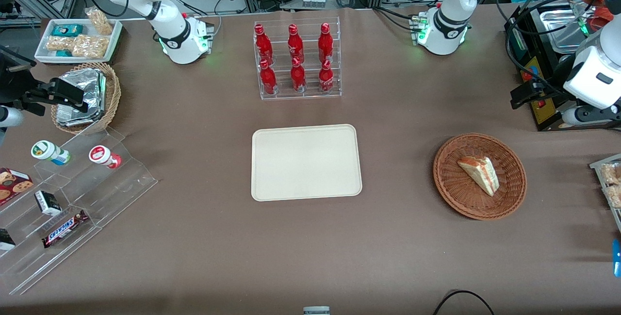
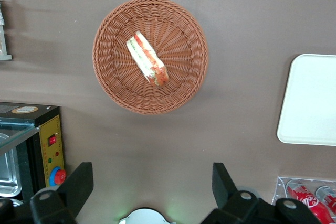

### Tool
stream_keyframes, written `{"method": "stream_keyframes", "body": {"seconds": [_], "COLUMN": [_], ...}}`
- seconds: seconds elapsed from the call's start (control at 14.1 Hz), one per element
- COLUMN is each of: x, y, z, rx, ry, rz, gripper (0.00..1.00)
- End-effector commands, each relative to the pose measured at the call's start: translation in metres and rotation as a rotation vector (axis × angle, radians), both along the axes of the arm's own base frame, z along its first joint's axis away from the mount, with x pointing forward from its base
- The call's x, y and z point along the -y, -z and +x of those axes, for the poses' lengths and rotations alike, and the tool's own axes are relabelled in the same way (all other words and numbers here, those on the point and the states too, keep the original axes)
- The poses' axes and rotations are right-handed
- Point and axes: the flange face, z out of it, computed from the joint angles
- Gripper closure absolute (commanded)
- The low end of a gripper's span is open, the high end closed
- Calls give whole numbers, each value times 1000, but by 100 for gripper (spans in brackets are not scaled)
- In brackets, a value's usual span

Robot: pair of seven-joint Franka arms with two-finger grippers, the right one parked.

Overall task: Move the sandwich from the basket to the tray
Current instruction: 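Lower the open left gripper down onto the sandwich in the wicker basket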

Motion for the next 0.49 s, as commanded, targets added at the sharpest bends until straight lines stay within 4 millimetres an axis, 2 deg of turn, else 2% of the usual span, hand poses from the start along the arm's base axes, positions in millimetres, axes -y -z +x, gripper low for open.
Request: {"method": "stream_keyframes", "body": {"seconds": [0.0,0.07,0.14,0.28,0.42], "x": [1,3,3,1,-6], "y": [12,21,43,101,159], "z": [0,0,5,21,30], "rx": [-46,-65,-98,-146,-106], "ry": [17,19,11,11,26], "rz": [22,22,25,28,71], "gripper": [0,0,0,0,0]}}
